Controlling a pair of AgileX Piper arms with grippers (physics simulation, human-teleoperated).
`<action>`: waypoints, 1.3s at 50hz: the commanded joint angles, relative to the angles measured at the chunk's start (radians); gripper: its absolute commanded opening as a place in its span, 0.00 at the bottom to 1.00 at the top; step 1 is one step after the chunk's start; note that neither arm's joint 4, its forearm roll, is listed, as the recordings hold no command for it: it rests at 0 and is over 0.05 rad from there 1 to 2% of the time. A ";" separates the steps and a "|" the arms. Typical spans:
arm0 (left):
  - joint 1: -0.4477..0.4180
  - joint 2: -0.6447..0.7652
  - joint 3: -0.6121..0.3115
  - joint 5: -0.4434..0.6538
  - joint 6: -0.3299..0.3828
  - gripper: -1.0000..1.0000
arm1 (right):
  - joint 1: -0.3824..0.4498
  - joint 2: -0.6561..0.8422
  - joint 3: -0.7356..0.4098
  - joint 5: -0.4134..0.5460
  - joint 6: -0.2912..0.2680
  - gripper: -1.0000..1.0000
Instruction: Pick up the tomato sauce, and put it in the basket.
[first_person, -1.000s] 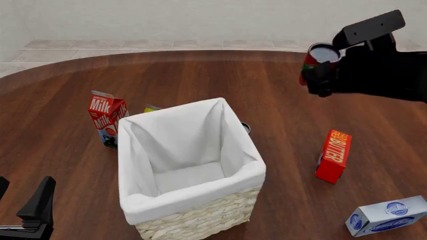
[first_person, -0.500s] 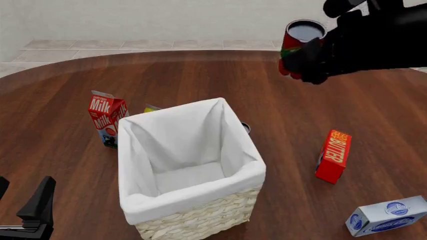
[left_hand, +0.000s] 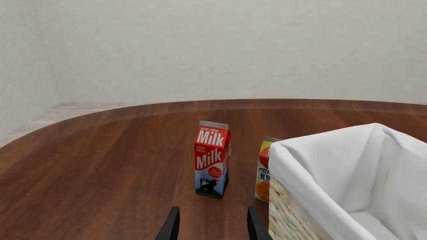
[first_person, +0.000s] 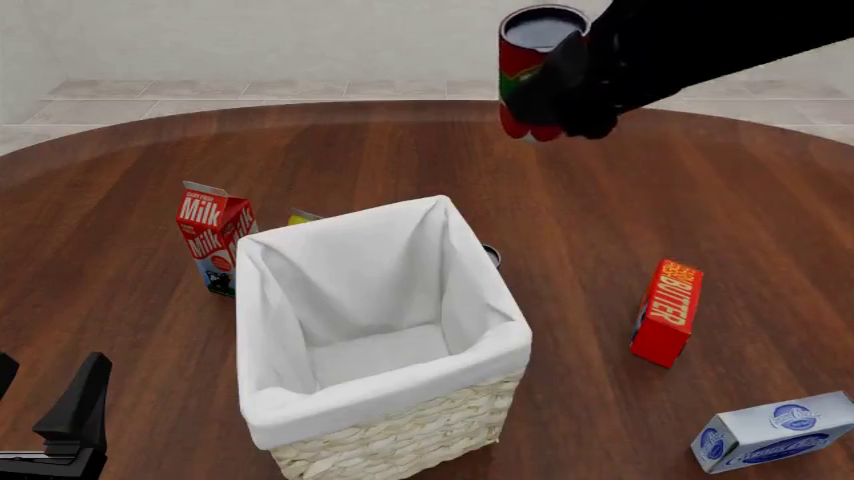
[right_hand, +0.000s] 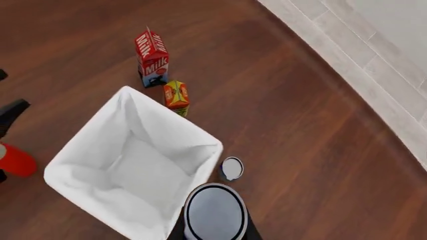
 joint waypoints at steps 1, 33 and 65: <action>-0.001 -0.003 0.000 0.002 0.002 1.00 | 0.036 0.076 -0.136 0.095 -0.029 0.00; -0.001 -0.003 0.000 0.002 0.002 1.00 | 0.091 0.154 -0.145 0.097 -0.089 0.00; -0.001 -0.003 0.000 0.002 0.001 1.00 | 0.138 0.240 -0.165 0.096 -0.100 0.00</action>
